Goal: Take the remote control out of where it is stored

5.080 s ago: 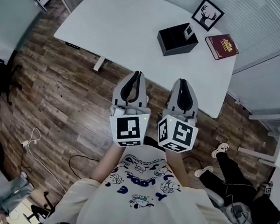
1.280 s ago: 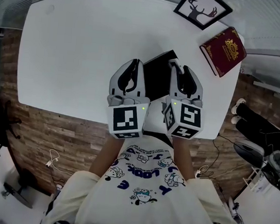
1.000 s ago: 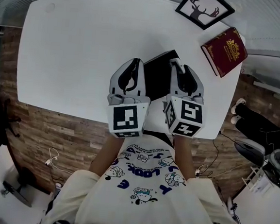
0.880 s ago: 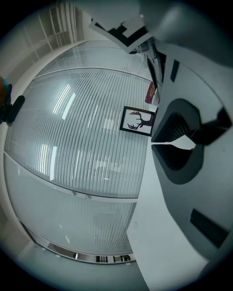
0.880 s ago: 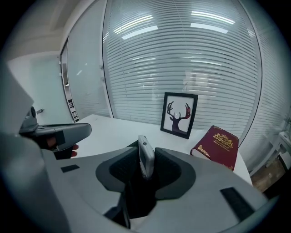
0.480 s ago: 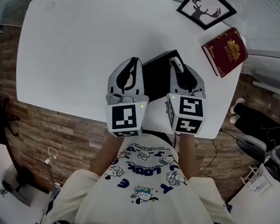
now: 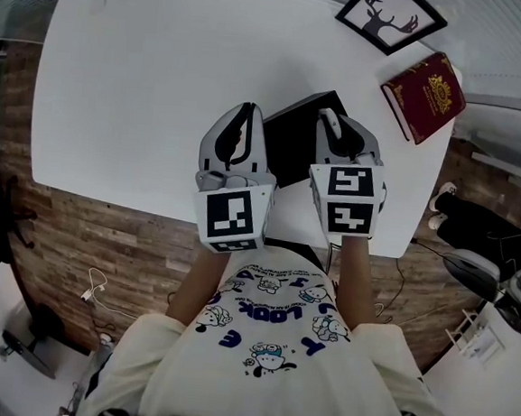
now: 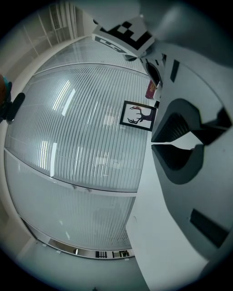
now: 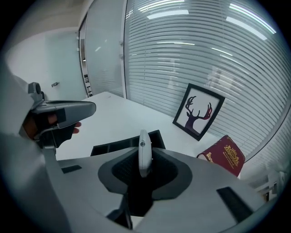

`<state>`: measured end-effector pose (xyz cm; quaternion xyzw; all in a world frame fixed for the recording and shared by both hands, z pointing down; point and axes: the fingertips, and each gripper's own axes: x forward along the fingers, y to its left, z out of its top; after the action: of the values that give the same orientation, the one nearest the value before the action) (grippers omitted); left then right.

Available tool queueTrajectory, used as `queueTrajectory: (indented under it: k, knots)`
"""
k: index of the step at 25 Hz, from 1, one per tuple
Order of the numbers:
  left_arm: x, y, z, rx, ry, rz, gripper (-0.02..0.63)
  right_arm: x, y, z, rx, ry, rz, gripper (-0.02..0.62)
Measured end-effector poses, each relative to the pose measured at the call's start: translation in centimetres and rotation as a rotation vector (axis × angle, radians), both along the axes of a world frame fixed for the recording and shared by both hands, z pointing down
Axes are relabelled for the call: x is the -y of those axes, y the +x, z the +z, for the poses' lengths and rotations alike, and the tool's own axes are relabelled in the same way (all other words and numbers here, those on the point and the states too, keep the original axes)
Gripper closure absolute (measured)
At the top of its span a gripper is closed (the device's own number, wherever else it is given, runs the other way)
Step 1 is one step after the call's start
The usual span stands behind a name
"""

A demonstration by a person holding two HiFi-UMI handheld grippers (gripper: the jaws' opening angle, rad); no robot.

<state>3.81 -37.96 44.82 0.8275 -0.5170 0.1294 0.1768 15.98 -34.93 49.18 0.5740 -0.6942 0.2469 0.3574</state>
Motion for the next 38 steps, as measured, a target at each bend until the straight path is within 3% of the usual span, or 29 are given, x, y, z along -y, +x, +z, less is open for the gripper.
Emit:
queueTrajectory:
  k: [10, 22, 38]
  knots:
    - [-0.7, 0.1, -0.3, -0.002, 0.011, 0.008, 0.578, -0.2, 0.2, -0.4, 0.037, 0.019, -0.003, 0.514]
    - [-2.5, -0.1, -2.6, -0.015, 0.055, 0.006, 0.578, -1.2, 0.7, -4.8, 0.068, 0.126, 0.051, 0.514]
    - [-5.7, -0.9, -7.1, -0.034, 0.146, -0.019, 0.578, -3.7, -1.0, -11.3, 0.077, 0.271, 0.030, 0.514]
